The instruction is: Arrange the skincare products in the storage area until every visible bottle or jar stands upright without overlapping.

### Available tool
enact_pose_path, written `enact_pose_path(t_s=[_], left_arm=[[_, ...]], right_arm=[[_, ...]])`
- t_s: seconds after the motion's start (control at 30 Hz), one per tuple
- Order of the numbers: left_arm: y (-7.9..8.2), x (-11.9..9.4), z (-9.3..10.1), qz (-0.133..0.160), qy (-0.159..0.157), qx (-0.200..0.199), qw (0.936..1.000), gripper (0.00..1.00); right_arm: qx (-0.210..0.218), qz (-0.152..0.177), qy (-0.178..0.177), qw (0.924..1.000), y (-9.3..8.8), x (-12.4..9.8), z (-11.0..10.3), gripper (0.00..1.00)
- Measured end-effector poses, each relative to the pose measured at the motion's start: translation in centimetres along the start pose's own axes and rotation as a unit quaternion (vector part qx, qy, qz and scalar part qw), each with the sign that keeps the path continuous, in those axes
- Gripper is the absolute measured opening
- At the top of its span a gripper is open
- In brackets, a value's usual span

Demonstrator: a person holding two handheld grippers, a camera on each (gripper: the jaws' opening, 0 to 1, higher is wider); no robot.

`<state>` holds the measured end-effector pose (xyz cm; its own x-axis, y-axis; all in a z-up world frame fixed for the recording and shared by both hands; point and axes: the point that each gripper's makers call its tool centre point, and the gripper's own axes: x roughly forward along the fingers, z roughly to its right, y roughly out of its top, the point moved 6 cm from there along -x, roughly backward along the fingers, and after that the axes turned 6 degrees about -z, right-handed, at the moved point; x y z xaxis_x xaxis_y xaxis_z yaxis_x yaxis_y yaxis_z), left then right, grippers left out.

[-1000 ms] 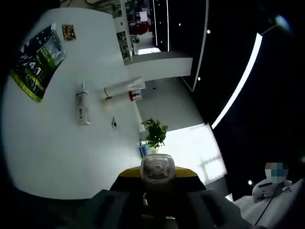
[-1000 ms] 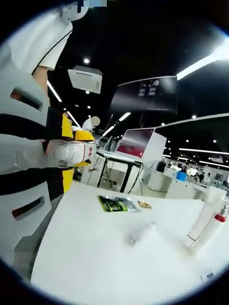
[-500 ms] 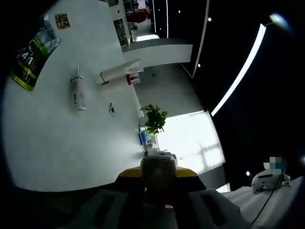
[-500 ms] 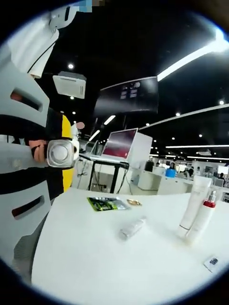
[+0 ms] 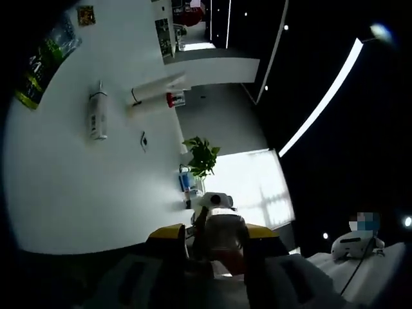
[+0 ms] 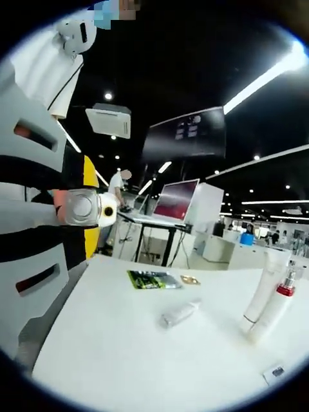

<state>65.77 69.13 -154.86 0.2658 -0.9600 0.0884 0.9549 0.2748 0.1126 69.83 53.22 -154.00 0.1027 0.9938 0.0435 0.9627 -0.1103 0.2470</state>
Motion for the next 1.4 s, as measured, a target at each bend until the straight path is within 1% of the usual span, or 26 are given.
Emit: enact_pose_path(t_s=[0.03, 0.07, 0.1, 0.17, 0.2, 0.23, 0.3, 0.37, 0.4, 0.47, 0.5, 0.53, 0.57, 0.6, 0.67, 0.77, 0.87, 0.97, 1.0, 1.03, 1.1, 1.13, 1.23, 1.3, 1.33, 1.4], left_arm=[[0.1, -0.1, 0.0, 0.000, -0.001, -0.001, 1.0000, 0.36], [0.0, 0.0, 0.1, -0.001, -0.003, -0.001, 1.0000, 0.36], [-0.3, 0.4, 0.3, -0.001, -0.005, -0.001, 1.0000, 0.36], [-0.7, 0.7, 0.7, -0.010, -0.014, -0.005, 0.9998, 0.36], [-1.0, 1.0, 0.8, -0.020, -0.020, -0.007, 0.9996, 0.36], [-1.3, 1.1, 0.9, -0.031, -0.023, -0.008, 0.9992, 0.36], [-2.1, 1.3, 0.9, -0.070, -0.032, -0.015, 0.9969, 0.35], [-2.7, 1.5, 0.7, -0.095, -0.037, -0.019, 0.9946, 0.33], [-3.0, 1.7, 0.7, -0.107, -0.036, -0.024, 0.9933, 0.33], [-3.5, 1.8, 0.5, -0.133, -0.038, -0.036, 0.9897, 0.29], [-3.8, 1.8, 0.5, -0.147, -0.047, -0.048, 0.9868, 0.27], [-4.2, 1.9, 0.5, -0.159, -0.041, -0.052, 0.9850, 0.26], [-4.5, 2.3, 0.6, -0.173, -0.045, -0.054, 0.9825, 0.26], [-4.6, 2.4, 0.7, -0.177, -0.048, -0.055, 0.9816, 0.26], [-4.9, 2.8, 0.5, -0.190, -0.030, -0.035, 0.9806, 0.25], [-4.8, 3.1, 0.3, -0.173, -0.032, -0.047, 0.9833, 0.24], [-4.9, 3.8, 0.7, -0.155, -0.020, -0.026, 0.9874, 0.24], [-5.1, 4.3, 1.1, -0.139, -0.006, -0.012, 0.9902, 0.23], [-5.1, 4.6, 1.3, -0.116, 0.007, 0.004, 0.9932, 0.23], [-5.3, 4.7, 1.6, -0.110, 0.003, 0.000, 0.9940, 0.23], [-5.3, 5.1, 2.0, -0.082, 0.007, 0.001, 0.9966, 0.23], [-5.3, 5.0, 2.1, -0.079, 0.010, 0.001, 0.9968, 0.23], [-5.0, 5.0, 2.1, -0.049, 0.010, -0.004, 0.9987, 0.23], [-4.9, 5.0, 1.9, -0.039, 0.013, -0.003, 0.9991, 0.23], [-4.6, 4.9, 1.8, -0.032, 0.012, -0.007, 0.9994, 0.23], [-4.3, 4.8, 1.6, -0.025, 0.008, -0.007, 0.9996, 0.23]], right_arm=[[0.004, -0.006, 0.002, 1.0000, 0.0, -0.1, 0.0, 0.17], [0.011, -0.021, 0.005, 0.9997, -0.3, -0.3, 0.0, 0.17], [0.011, -0.027, 0.006, 0.9996, -0.3, -0.3, 0.0, 0.17], [0.026, -0.052, 0.012, 0.9982, -0.7, -0.5, 0.0, 0.17], [0.034, -0.067, 0.016, 0.9970, -0.9, -0.5, 0.0, 0.17], [0.032, -0.071, 0.015, 0.9969, -0.8, -0.5, 0.0, 0.17], [0.037, -0.098, 0.017, 0.9943, -1.0, -0.5, -0.1, 0.17], [0.036, -0.120, 0.016, 0.9920, -1.1, -0.5, -0.2, 0.17], [0.039, -0.138, 0.014, 0.9895, -1.2, -0.5, -0.3, 0.17], [0.040, -0.157, 0.007, 0.9867, -1.3, -0.4, -0.2, 0.17], [0.039, -0.181, 0.005, 0.9827, -1.5, -0.5, -0.3, 0.17], [0.041, -0.182, 0.009, 0.9825, -1.4, -0.4, -0.4, 0.17], [0.049, -0.193, 0.010, 0.9799, -1.4, -0.4, -0.5, 0.17], [0.050, -0.201, 0.011, 0.9783, -1.3, -0.5, -0.6, 0.17], [0.054, -0.203, 0.011, 0.9776, -0.9, -0.4, -0.5, 0.17], [0.062, -0.199, 0.013, 0.9779, -0.3, -0.4, -0.6, 0.18], [0.070, -0.192, 0.025, 0.9785, 0.5, -0.2, -0.8, 0.18], [0.057, -0.178, 0.031, 0.9819, 1.2, 0.3, -1.4, 0.18], [0.054, -0.166, 0.032, 0.9842, 1.5, 0.6, -1.6, 0.18], [0.060, -0.166, 0.036, 0.9836, 1.7, 0.8, -1.7, 0.18], [0.061, -0.150, 0.043, 0.9858, 2.1, 1.2, -1.9, 0.18], [0.062, -0.150, 0.044, 0.9858, 2.2, 1.4, -1.9, 0.18], [0.060, -0.142, 0.048, 0.9868, 2.6, 2.1, -1.9, 0.18], [0.056, -0.138, 0.045, 0.9878, 2.7, 2.6, -2.0, 0.18], [0.041, -0.129, 0.033, 0.9902, 3.1, 2.9, -1.6, 0.18], [0.031, -0.123, 0.029, 0.9915, 3.0, 3.4, -2.0, 0.19]])
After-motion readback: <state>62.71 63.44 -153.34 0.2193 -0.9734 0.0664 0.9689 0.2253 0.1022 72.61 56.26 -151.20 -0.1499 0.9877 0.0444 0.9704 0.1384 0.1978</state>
